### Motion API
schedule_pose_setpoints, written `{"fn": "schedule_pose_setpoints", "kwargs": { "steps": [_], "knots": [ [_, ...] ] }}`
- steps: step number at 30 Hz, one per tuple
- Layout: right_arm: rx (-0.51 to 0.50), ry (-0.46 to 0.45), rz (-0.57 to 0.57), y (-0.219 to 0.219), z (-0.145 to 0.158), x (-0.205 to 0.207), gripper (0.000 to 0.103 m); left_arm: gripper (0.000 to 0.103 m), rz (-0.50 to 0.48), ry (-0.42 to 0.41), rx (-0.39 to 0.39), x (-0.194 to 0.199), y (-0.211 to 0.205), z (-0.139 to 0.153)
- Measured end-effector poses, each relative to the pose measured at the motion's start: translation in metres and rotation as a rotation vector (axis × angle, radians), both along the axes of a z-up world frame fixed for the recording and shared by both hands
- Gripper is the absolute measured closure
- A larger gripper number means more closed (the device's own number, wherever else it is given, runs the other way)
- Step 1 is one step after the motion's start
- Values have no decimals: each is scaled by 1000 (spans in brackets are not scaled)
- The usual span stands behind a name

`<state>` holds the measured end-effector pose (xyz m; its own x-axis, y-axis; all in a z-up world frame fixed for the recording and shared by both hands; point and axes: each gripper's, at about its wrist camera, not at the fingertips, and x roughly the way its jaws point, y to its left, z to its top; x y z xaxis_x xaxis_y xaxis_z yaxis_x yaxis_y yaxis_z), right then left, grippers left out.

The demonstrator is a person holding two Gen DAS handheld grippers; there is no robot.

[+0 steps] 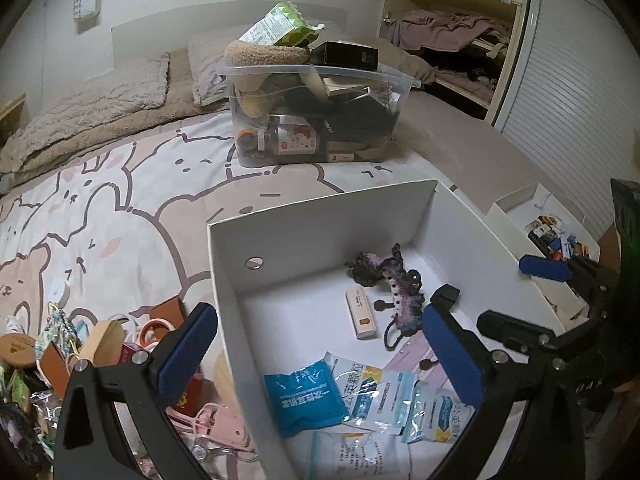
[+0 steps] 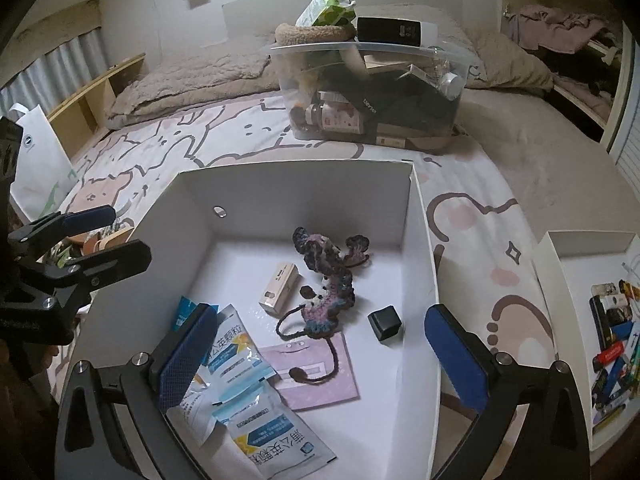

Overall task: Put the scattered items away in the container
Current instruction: 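Withdraw both open grippers from the shoebox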

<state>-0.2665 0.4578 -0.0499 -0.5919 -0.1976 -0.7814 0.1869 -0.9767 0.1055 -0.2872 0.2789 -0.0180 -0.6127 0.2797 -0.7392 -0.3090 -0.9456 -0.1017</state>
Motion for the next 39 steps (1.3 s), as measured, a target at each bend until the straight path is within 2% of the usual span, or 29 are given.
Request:
{"fn": "schedule_pose_setpoints", "kwargs": {
  "steps": [11, 22, 39],
  "knots": [
    [68, 25, 37, -15, 10, 7, 0, 0, 23, 15, 18, 4, -17, 17],
    [42, 110, 35, -30, 44, 15, 0, 0, 39, 48, 0, 16, -42, 31],
    [32, 180, 71, -79, 73, 41, 0, 0, 101, 105, -16, 55, -107, 52]
  ]
}}
